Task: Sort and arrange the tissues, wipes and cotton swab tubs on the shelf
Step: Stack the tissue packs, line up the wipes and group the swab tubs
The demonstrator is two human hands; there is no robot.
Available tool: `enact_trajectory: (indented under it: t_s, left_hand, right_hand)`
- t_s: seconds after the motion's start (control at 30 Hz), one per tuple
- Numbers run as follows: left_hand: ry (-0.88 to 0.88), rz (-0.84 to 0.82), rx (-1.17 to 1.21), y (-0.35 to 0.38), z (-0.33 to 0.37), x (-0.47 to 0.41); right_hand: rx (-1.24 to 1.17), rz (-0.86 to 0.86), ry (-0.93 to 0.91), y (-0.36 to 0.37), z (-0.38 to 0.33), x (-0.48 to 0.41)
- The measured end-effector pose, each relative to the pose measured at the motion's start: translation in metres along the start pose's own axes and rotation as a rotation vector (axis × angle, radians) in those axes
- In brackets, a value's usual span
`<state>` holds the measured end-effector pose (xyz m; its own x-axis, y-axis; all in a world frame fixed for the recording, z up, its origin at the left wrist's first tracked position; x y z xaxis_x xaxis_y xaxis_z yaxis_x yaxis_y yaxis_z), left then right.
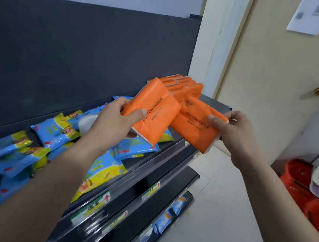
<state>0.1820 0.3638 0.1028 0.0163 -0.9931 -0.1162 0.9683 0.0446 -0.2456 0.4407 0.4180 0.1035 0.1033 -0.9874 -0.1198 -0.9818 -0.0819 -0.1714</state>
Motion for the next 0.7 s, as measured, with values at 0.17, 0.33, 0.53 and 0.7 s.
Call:
enact_trajectory:
  t_s: [0.17, 0.33, 0.53, 0.7]
  left_hand:
    - [0.025, 0.036, 0.012, 0.001, 0.003, -0.074]
    - [0.015, 0.116, -0.025, -0.013, 0.002, -0.127]
    - [-0.072, 0.283, -0.068, -0.032, -0.013, -0.163]
    - [-0.144, 0.429, -0.072, -0.034, -0.023, -0.183]
  right_hand:
    - [0.044, 0.027, -0.036, -0.016, -0.008, -0.073]
    - [0.075, 0.006, -0.062, -0.015, -0.009, -0.135]
    - [0.08, -0.158, -0.099, 0.011, -0.001, -0.214]
    - [0.132, -0.35, -0.115, 0.034, 0.011, -0.282]
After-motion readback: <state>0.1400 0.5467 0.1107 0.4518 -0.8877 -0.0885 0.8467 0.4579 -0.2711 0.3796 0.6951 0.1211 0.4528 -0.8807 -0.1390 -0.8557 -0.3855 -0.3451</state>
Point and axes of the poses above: each hand's wrist, its own x-axis away from the middle knuckle, its own y-axis out of the palm, z = x × y, the point moved 5 cm from there along -x, towards the middle knuckle, and after that the axes turned 14 degrees about -z, right-handed, at the moved point
